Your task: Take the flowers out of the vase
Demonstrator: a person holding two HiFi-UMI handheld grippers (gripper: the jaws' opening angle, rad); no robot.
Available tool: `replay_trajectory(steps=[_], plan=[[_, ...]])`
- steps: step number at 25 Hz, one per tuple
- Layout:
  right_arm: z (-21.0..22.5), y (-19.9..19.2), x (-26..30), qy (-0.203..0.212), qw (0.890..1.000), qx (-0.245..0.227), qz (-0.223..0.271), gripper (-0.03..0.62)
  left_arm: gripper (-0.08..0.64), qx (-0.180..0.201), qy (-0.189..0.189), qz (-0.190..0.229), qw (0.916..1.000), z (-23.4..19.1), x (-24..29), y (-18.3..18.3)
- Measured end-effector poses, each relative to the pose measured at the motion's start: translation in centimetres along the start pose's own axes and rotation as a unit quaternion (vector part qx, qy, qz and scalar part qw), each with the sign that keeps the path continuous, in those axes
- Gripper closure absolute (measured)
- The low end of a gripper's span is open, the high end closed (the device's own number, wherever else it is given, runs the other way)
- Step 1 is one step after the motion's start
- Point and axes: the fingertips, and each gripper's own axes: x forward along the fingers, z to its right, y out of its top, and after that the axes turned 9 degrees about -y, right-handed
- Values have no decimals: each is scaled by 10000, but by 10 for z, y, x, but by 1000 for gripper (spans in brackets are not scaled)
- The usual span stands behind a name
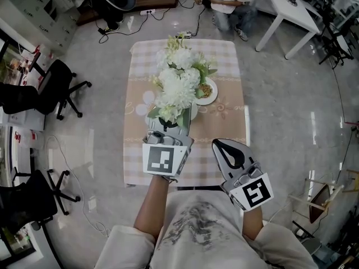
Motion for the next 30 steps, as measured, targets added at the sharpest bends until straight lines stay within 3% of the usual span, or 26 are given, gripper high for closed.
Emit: replay_trajectory(steps=[30], plan=[[-6,5,-10,12,9999,-57,110,577,509,241,-31,511,9984,8,-16,58]])
